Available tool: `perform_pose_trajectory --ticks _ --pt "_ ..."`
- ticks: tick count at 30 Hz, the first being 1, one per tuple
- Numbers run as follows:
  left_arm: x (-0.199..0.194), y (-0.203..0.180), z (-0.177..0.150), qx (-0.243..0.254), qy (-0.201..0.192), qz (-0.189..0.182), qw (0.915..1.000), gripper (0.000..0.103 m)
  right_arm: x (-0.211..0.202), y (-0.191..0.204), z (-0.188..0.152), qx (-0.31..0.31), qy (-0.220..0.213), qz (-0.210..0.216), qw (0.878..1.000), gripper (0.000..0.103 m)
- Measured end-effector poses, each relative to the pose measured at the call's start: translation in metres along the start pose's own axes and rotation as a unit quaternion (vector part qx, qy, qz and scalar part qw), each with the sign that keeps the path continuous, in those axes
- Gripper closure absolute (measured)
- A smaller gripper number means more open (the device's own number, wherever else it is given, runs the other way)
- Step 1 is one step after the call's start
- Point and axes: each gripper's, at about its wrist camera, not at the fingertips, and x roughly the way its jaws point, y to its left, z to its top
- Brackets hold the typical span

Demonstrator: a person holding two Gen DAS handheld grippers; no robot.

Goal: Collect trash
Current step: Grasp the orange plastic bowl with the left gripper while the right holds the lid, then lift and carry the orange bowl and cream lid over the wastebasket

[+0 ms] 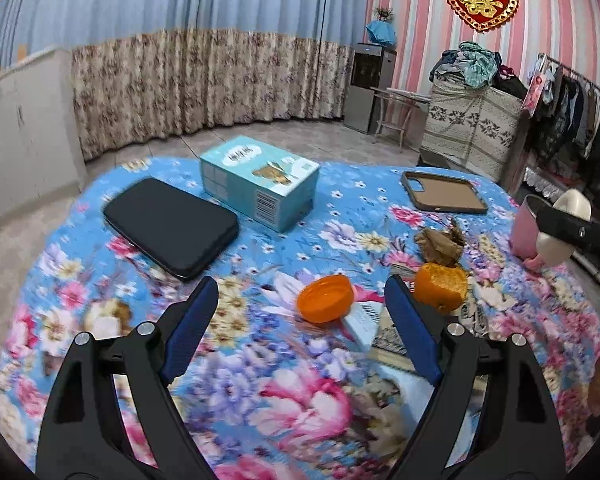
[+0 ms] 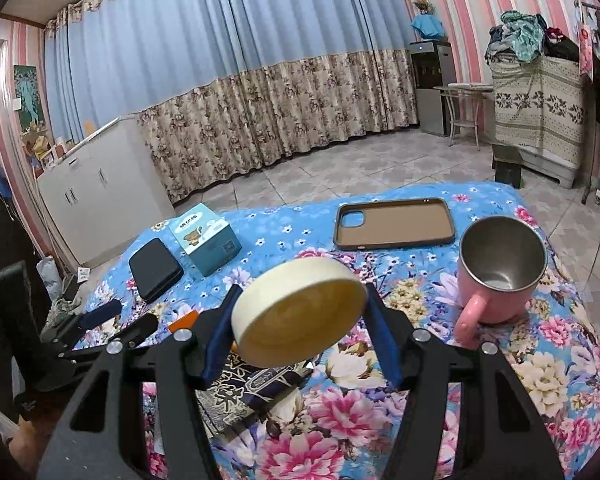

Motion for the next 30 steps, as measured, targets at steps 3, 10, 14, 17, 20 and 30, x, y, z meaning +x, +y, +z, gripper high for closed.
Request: perform_pose_trajectory --ticks 3,10,14,17,20,30 --pt "0.021 0.000 0.002 -0.014 0.037 -0.002 0.9992 0.020 0.005 0.000 -0.002 0.002 0.006 0.002 1.000 0.043" --pt "0.053 -0.005 0.004 -0.023 0.091 0.001 0.9956 0.035 0.013 -0.001 -0.002 -0.002 0.014 -0.001 1.000 0.043" --pt "0.059 -0.007 0.002 -0.020 0.104 -0.010 0.9944 0.062 0.014 -0.001 -0.002 0.000 0.014 -0.001 1.000 0.043" --pt "0.054 -0.008 0.002 -0.020 0.093 -0.011 0.9954 0.064 0.013 0.001 -0.003 -0.003 0.013 0.000 1.000 0.043" --pt "0.044 -0.010 0.004 -0.008 0.076 0.002 0.9971 0.064 0.010 0.003 -0.003 -0.005 0.011 0.000 1.000 0.043" --pt "-0.039 -0.003 0.028 -0.008 -0.025 0.039 0.9989 0.064 -0.013 0.015 -0.002 -0.028 -0.013 0.003 1.000 0.043"
